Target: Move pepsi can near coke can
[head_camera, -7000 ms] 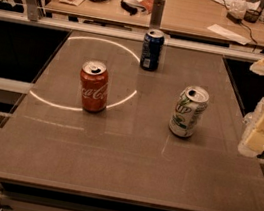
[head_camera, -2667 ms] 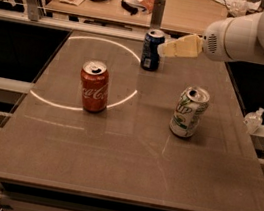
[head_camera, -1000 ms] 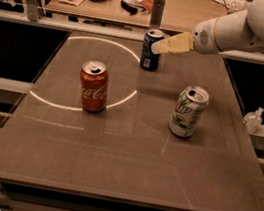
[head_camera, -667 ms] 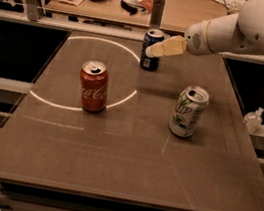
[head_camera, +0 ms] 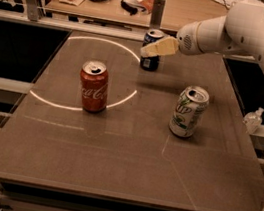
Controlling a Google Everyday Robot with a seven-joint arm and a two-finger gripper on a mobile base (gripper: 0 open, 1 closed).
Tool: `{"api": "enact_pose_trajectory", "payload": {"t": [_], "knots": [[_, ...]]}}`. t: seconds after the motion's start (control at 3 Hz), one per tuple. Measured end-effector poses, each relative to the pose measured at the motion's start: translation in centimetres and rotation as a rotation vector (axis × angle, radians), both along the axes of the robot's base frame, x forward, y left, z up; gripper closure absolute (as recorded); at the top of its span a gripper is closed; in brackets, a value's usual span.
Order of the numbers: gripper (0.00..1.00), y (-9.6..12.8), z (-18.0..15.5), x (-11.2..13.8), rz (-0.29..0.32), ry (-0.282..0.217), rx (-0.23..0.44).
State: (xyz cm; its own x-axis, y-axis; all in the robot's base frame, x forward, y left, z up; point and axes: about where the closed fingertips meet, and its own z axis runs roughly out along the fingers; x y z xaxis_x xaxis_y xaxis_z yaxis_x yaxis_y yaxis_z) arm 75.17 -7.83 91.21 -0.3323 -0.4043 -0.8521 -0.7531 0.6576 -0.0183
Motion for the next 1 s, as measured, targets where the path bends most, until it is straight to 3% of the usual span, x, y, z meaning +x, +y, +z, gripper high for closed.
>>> {"api": "enact_pose_trajectory", "payload": {"t": [0.33, 1.0], "knots": [[0.00, 1.0, -0.1, 0.8, 0.010, -0.011, 0.016], [0.41, 3.3, -0.4, 1.7, 0.045, 0.001, 0.045]]}}
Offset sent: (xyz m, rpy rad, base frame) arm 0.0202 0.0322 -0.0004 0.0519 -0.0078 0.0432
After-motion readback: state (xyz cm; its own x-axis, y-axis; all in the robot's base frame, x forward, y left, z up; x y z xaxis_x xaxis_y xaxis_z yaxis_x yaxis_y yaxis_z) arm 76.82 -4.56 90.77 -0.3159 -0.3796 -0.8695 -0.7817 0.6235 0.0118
